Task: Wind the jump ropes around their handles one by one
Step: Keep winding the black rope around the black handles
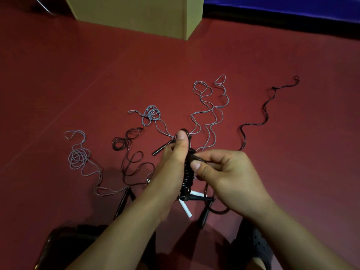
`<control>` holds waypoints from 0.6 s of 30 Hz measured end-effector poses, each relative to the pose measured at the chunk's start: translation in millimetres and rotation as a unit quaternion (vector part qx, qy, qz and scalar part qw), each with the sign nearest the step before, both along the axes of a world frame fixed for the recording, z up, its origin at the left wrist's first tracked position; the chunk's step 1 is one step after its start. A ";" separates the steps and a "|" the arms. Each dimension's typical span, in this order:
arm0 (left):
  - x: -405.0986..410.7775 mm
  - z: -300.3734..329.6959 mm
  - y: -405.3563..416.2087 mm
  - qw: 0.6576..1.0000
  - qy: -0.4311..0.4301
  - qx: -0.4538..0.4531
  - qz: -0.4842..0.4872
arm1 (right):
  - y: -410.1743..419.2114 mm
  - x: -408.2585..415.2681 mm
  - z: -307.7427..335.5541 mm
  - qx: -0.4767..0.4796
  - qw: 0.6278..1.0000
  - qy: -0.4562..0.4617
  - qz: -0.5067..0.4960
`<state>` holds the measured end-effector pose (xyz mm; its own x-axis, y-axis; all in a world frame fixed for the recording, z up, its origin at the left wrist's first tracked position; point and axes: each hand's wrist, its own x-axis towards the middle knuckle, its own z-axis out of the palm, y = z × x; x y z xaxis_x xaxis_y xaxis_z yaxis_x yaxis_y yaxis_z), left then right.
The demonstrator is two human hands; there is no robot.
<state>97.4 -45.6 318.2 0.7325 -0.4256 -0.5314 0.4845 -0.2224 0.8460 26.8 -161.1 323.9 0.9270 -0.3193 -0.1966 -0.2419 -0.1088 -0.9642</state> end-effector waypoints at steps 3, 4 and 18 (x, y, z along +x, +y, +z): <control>3.3 4.5 0.6 1.000 -0.002 -0.019 -0.015 | -8.4 0.5 3.0 0.061 0.998 0.005 0.021; 2.8 6.8 1.6 0.999 0.000 -0.032 -0.014 | -10.8 0.9 4.1 0.075 0.997 -0.005 0.019; 6.8 18.4 13.4 0.985 0.016 -0.110 -0.132 | -41.6 -3.0 11.6 0.133 0.977 -0.005 0.166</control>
<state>104.2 -32.2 336.6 0.5656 -0.7068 -0.4249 0.4608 -0.1565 0.8736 23.9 -202.7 335.5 0.9732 0.0600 -0.2218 -0.2260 0.0752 -0.9712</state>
